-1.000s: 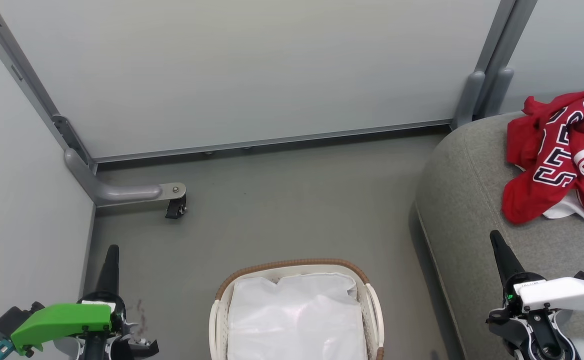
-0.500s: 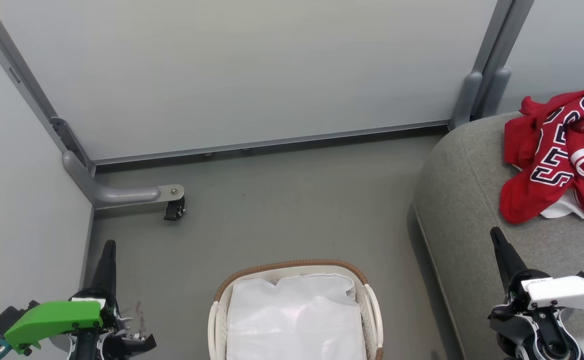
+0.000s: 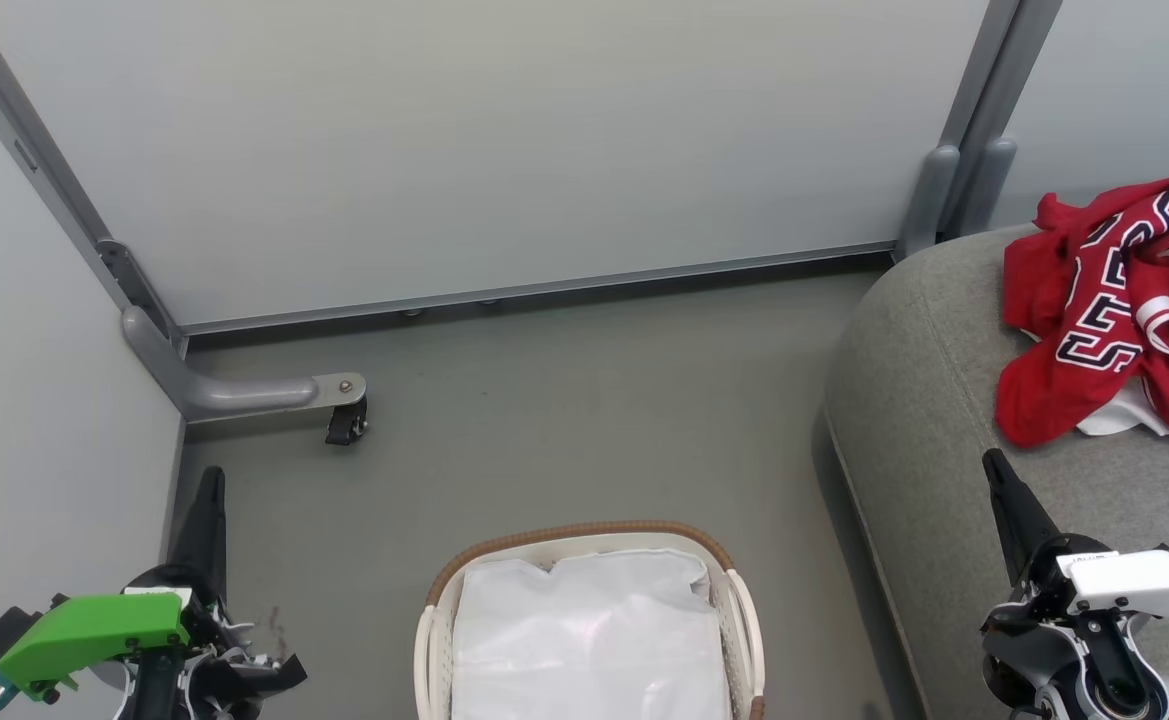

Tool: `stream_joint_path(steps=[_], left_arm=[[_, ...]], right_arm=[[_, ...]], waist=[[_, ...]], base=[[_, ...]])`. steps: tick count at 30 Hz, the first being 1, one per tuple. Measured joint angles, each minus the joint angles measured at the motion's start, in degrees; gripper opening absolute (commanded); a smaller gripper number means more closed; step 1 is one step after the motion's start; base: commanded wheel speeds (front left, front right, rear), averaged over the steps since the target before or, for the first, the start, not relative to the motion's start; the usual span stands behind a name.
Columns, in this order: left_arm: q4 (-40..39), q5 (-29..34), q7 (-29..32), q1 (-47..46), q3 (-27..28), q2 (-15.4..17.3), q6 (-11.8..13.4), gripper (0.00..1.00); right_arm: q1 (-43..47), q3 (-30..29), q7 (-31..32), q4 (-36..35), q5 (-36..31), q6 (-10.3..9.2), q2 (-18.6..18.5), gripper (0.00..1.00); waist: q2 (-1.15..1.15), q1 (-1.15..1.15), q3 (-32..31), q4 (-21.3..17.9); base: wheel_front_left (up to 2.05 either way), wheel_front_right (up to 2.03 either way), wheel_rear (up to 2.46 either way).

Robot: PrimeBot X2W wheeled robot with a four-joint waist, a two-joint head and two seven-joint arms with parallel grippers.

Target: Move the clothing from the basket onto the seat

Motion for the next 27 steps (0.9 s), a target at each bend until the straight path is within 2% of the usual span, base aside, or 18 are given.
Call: stream_joint_path(steps=[27], left_arm=[[0.01, 0.09, 0.44, -0.15, 0.45, -0.37, 0.00, 0.00]], right_arm=[[-0.03, -0.02, 0.00, -0.02, 0.01, 0.00, 0.00, 0.00]], waist=[[0.00, 0.00, 0.00, 0.00]], base=[[0.00, 0.00, 0.00]])
